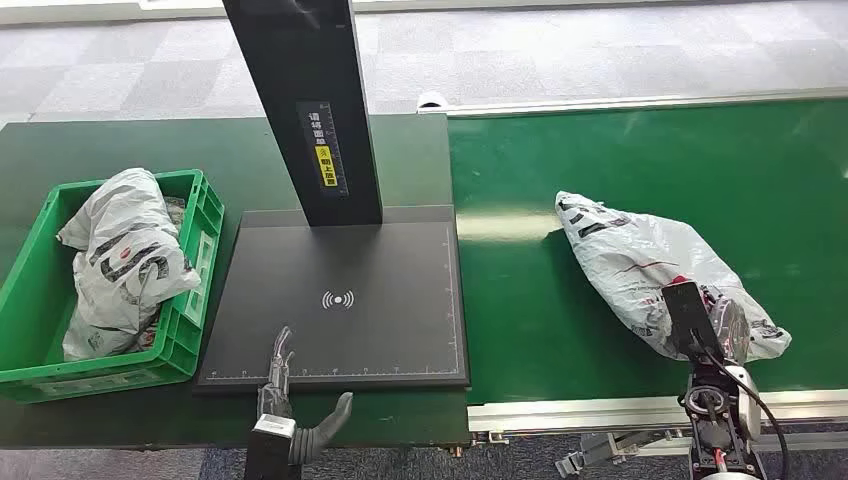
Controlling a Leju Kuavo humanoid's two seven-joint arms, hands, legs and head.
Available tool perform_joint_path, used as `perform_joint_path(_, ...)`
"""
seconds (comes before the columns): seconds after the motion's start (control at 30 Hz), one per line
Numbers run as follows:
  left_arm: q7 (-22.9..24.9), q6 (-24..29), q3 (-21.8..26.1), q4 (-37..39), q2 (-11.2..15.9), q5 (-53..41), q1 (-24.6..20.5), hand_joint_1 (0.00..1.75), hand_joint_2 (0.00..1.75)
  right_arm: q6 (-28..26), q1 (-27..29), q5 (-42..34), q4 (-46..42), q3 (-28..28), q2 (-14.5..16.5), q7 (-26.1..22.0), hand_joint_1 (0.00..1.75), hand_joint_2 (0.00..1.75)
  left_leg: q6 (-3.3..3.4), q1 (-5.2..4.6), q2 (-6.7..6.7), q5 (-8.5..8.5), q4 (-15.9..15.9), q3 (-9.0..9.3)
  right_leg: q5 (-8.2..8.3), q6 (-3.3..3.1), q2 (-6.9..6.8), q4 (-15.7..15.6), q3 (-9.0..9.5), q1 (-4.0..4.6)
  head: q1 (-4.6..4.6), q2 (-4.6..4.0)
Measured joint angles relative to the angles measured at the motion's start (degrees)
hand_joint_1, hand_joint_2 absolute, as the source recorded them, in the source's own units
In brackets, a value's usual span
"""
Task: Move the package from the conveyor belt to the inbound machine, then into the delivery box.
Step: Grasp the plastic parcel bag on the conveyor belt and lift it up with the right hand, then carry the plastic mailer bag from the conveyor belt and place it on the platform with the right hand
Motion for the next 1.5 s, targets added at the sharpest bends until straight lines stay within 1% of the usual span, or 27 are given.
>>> perform_joint_path(0.07, 0.0, 0.1, 0.0, -0.1, 0.0, 0.0, 0.0, 0.0, 1.75, 0.1, 0.9, -0.3, -3.1, 1.0, 0.5, -0.2, 1.75, 1.75, 0.0, 0.0, 0.0, 0.0, 0.0, 0.0, 0.0, 0.0, 0.0, 0.0, 0.0, 0.0, -0.01, 0.0)
perform_joint_path(0.1, 0.0, 0.2, 0.0, -0.2, 0.0, 0.0, 0.0, 0.0, 1.75, 0.4, 1.8, -0.5, -6.0, 2.1, 1.1, -0.4, 1.75, 1.75, 0.0, 0.01, 0.0, 0.0, 0.0, 0.0, 0.0, -0.01, 0.01, 0.0, -0.01, 0.01, -0.01, 0.0)
perform_joint_path(0.27, 0.0, -0.1, 0.1, -0.2, 0.1, 0.0, -0.2, 0.0, 1.75, 4.2, 5.3, -1.2, -19.7, 9.5, 4.3, 0.2, 1.75, 1.75, -0.02, 0.04, 0.02, 0.01, 0.0, 0.09, -0.01, -0.02, 0.03, 0.0, -0.04, 0.06, -0.02, 0.0)
perform_joint_path(0.33, 0.0, -0.2, 0.2, -0.2, 0.1, 0.0, -0.3, 0.0, 1.75, 4.5, 5.9, -1.1, -23.0, 11.7, 5.0, 0.7, 1.75, 1.75, -0.02, 0.04, -0.01, 0.03, 0.0, 0.09, -0.01, -0.02, 0.0, 0.0, -0.03, 0.06, -0.02, 0.0)
perform_joint_path(0.43, 0.0, -0.2, 0.2, -0.2, 0.1, 0.0, -0.3, 0.0, 1.75, 4.9, 6.5, -1.1, -26.0, 13.3, 5.7, 0.7, 1.75, 1.75, -0.02, 0.04, 0.0, 0.04, 0.0, 0.07, -0.01, -0.01, -0.02, 0.0, 0.0, 0.04, 0.0, 0.0)
perform_joint_path(0.5, 0.0, -0.7, 0.2, -0.1, 0.1, 0.0, -0.5, 0.0, 1.75, 6.8, 6.6, -1.8, -27.1, 14.5, 6.1, 0.2, 1.75, 1.75, -0.01, 0.04, 0.0, 0.04, 0.0, 0.07, 0.0, -0.01, -0.01, 0.0, 0.0, 0.02, 0.0, 0.0)
perform_joint_path(0.57, 0.0, -1.9, 0.2, 0.5, 0.0, -0.1, -1.3, 0.0, 1.75, 10.0, 6.6, -2.7, -27.9, 17.0, 6.8, -0.2, 1.75, 1.75, -0.01, 0.03, 0.01, 0.04, 0.0, 0.05, 0.0, -0.01, 0.0, 0.0, 0.0, 0.01, 0.0, 0.0)
perform_joint_path(0.63, 0.0, -3.1, 0.4, 1.2, -0.3, -0.5, -2.5, 0.0, 1.75, 12.5, 6.8, -3.2, -28.4, 20.9, 8.3, 0.1, 1.75, 1.75, -0.01, 0.04, 0.03, 0.04, 0.0, 0.08, 0.0, -0.01, 0.01, 0.0, 0.0, 0.04, -0.01, 0.0)
perform_joint_path(0.73, 0.0, -4.3, 0.8, 2.1, -1.1, -1.4, -3.7, 0.0, 1.75, 14.8, 7.7, -3.7, -28.5, 27.7, 11.1, 1.1, 1.75, 1.75, -0.03, 0.09, 0.03, 0.05, 0.0, 0.11, -0.01, -0.03, 0.01, 0.0, -0.02, 0.1, -0.02, 0.0)
perform_joint_path(0.83, 0.0, -4.9, 1.3, 3.2, -2.0, -2.2, -4.6, 0.0, 1.75, 16.4, 7.9, -4.9, -27.5, 33.7, 13.7, 1.5, 1.75, 1.75, -0.06, 0.15, 0.04, 0.06, 0.0, 0.09, -0.01, -0.04, 0.03, 0.0, -0.03, 0.19, -0.01, 0.0)
perform_joint_path(0.9, 0.0, -5.0, 1.6, 3.8, -2.6, -2.5, -5.1, 0.0, 1.75, 16.8, 7.9, -5.6, -26.4, 36.8, 14.9, 1.6, 1.75, 1.75, -0.07, 0.15, 0.04, 0.06, 0.0, 0.09, -0.02, -0.04, 0.03, 0.0, -0.03, 0.2, 0.0, 0.0)
perform_joint_path(1.0, 0.0, -5.0, 1.9, 4.4, -3.0, -2.6, -5.3, 0.0, 1.75, 17.0, 7.8, -6.0, -25.3, 39.3, 16.0, 1.6, 1.75, 1.75, -0.07, 0.15, 0.03, 0.06, 0.0, 0.08, -0.02, -0.04, 0.02, 0.0, -0.02, 0.17, 0.01, 0.0)
perform_joint_path(1.2, 0.0, -5.4, 2.5, 5.4, -3.5, -3.0, -5.4, 0.0, 1.75, 18.5, 7.2, -7.5, -22.8, 41.8, 17.1, 1.4, 1.75, 1.75, -0.07, 0.12, 0.03, 0.06, 0.0, 0.08, -0.01, -0.03, 0.02, 0.0, -0.02, 0.1, 0.0, 0.0)
perform_joint_path(1.33, 0.0, -5.7, 3.0, 6.1, -4.0, -3.6, -5.9, 0.0, 1.75, 18.9, 5.6, -8.2, -19.9, 43.5, 18.3, 1.1, 0.0, 1.75, -0.07, 0.11, 0.03, 0.06, 0.0, 0.09, -0.01, -0.04, 0.02, 0.0, -0.03, 0.12, -0.01, 0.0)
perform_joint_path(1.5, 0.0, -5.3, 4.6, 7.2, -4.6, -3.6, -7.0, 0.0, 1.75, 18.9, 2.9, -9.9, -16.6, 44.6, 19.1, 0.9, 0.0, 1.75, -0.09, 0.12, 0.03, 0.09, 0.0, 0.11, 0.01, -0.06, 0.02, 0.0, -0.02, 0.14, 0.01, 0.0)
